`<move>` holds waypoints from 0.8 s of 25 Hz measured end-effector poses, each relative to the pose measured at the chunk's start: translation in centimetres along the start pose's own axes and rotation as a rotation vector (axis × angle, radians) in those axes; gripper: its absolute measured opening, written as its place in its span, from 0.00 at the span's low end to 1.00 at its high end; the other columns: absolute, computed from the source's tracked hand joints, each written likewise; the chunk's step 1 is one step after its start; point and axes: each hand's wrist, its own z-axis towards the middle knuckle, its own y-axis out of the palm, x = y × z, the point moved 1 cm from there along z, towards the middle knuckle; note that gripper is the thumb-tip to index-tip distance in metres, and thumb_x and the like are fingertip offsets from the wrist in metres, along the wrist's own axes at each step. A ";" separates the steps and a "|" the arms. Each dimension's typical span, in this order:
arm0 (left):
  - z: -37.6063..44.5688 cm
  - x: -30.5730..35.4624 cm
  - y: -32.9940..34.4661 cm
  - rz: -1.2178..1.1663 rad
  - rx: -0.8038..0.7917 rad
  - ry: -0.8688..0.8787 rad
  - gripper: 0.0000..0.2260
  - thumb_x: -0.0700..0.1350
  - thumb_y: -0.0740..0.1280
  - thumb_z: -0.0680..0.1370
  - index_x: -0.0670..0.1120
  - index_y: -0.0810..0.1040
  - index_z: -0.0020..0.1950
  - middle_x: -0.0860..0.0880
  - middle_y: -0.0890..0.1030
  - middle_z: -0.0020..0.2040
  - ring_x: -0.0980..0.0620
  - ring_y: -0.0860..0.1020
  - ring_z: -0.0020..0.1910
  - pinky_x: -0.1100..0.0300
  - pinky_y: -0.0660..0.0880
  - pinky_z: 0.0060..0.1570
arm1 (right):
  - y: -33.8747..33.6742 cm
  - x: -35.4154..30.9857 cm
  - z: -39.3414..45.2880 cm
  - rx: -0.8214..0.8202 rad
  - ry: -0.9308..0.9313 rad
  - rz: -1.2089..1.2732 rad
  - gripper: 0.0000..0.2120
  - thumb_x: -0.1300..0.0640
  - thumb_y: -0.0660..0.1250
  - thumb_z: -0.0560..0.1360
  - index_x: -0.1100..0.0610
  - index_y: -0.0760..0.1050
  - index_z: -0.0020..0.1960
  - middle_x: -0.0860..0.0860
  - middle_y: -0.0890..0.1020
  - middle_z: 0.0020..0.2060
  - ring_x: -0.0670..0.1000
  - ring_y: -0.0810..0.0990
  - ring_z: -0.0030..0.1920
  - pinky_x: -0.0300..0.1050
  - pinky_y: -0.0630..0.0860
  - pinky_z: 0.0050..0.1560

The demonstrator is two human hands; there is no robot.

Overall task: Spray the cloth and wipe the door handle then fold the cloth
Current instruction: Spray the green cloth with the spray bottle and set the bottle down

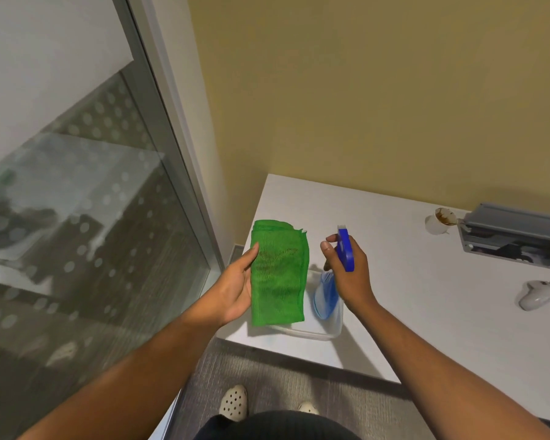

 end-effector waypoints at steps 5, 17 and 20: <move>0.6 2.8 2.2 -0.026 -0.048 0.115 0.27 0.56 0.65 0.80 0.41 0.78 0.74 0.38 0.83 0.68 0.40 0.83 0.66 0.40 0.74 0.70 | -0.4 -7.2 -1.9 0.027 -0.128 -0.007 0.15 0.51 0.72 0.83 0.60 0.77 0.43 0.58 0.80 0.31 0.51 0.77 0.30 0.40 0.76 0.37; 0.2 2.8 6.1 0.068 -0.125 0.293 0.18 0.48 0.62 0.83 0.40 0.79 0.70 0.37 0.84 0.65 0.44 0.86 0.61 0.54 0.83 0.58 | 2.8 -9.4 -5.1 -0.111 -0.012 -0.155 0.24 0.41 0.71 0.78 0.61 0.74 0.37 0.62 0.78 0.30 0.66 0.80 0.34 0.63 0.81 0.38; -0.3 2.7 6.2 0.072 -0.127 0.292 0.19 0.48 0.63 0.83 0.41 0.80 0.69 0.37 0.85 0.65 0.44 0.86 0.61 0.55 0.83 0.57 | 2.9 -9.3 -4.9 -0.114 0.042 -0.181 0.24 0.43 0.71 0.80 0.61 0.74 0.35 0.56 0.76 0.26 0.66 0.81 0.33 0.61 0.81 0.39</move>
